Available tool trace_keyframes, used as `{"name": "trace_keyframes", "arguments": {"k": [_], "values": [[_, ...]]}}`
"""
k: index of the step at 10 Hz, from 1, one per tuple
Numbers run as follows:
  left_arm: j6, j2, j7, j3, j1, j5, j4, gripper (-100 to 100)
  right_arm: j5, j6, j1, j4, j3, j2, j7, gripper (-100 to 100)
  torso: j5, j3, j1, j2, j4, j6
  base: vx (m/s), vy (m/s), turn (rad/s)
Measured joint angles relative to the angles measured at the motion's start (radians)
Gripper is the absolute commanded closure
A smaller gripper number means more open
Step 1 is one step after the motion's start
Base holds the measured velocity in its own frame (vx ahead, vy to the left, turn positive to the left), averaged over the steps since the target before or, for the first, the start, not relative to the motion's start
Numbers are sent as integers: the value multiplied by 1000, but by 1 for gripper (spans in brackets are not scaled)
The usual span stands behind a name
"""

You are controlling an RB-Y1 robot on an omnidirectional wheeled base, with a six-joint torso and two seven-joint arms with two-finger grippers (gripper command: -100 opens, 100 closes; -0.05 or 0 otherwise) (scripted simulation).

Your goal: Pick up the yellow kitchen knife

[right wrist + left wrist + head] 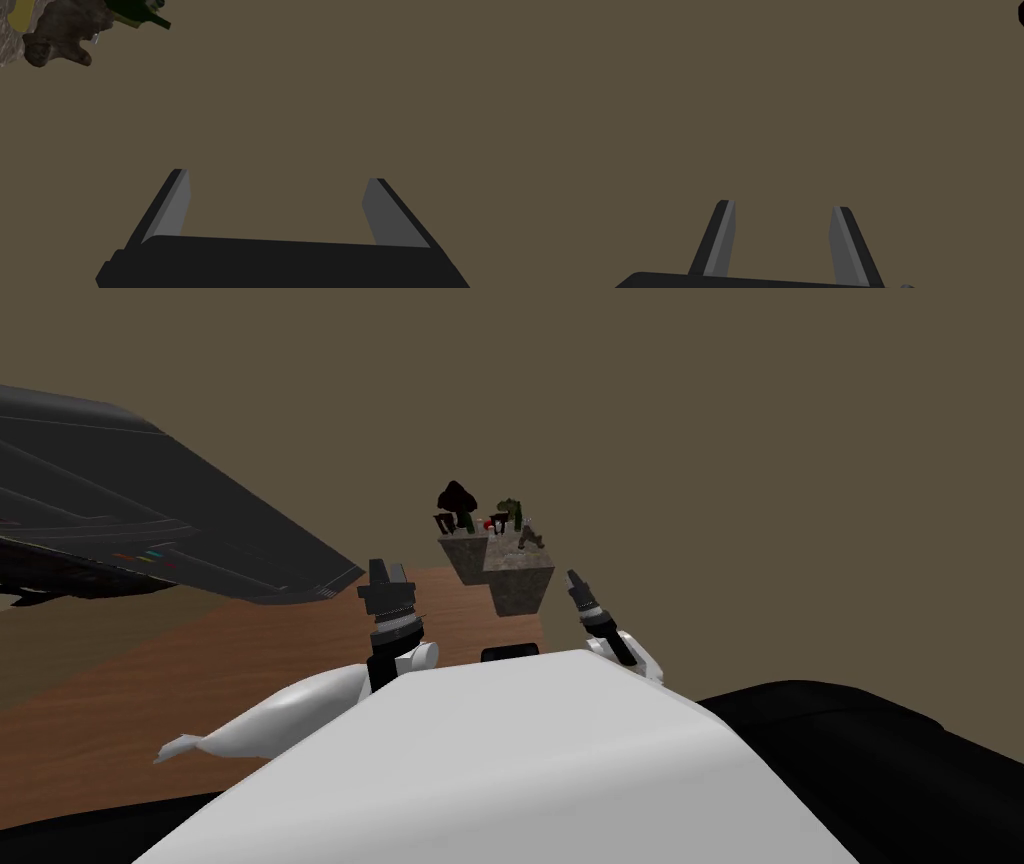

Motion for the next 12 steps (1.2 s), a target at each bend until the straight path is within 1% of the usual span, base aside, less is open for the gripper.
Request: {"name": "trace_keyframes", "arguments": {"k": [1,2,3,4,5,6,7,8,9,10,11,12], "values": [[0,0,0,0,0,0,0,0,2,-17,20,17,8,-27,1,-100,1,1,-3,2,0,1,-143,27,15],[0,0,0,0,0,0,0,0,3,-19,16,30,14,-46,1,-100,0,0,-5,1,0,1,-176,31,76],[0,0,0,0,0,0,0,0,5,-20,23,44,20,-77,0,-100,0,1,-5,3,0,1,-273,29,128],[0,0,0,0,0,0,0,0,9,-13,44,39,31,-109,1,-100,0,4,-5,8,1,1,-210,31,37],[0,0,0,0,0,0,0,0,14,-17,46,56,40,-127,4,-100,0,3,-5,6,1,2,-147,64,78],[0,0,0,0,0,0,0,0,17,-19,49,72,50,-157,5,-100,1,1,-4,3,0,1,-101,48,37],[0,0,0,0,0,0,0,0,19,-30,52,91,53,-176,4,-100,1,0,-4,-1,-1,1,-115,49,101],[0,0,0,0,0,0,0,0,23,-39,53,113,60,-208,4,-100,1,-1,-4,-1,-1,1,-154,89,162],[0,0,0,0,0,0,0,0,33,-38,64,120,75,-238,9,-100,1,0,-2,1,0,1,-100,64,47],[0,0,0,0,0,0,0,0,39,-42,67,133,83,-258,13,-100,1,-1,-3,-1,-1,1,-74,49,113],[0,0,0,0,0,0,0,0,51,-58,66,165,98,-280,20,-100,0,-2,-4,-3,-1,1,-53,39,61],[0,0,0,0,0,0,0,0,53,-67,68,177,99,-303,21,-100,0,-3,-5,-5,-1,1,-39,52,157]]}}
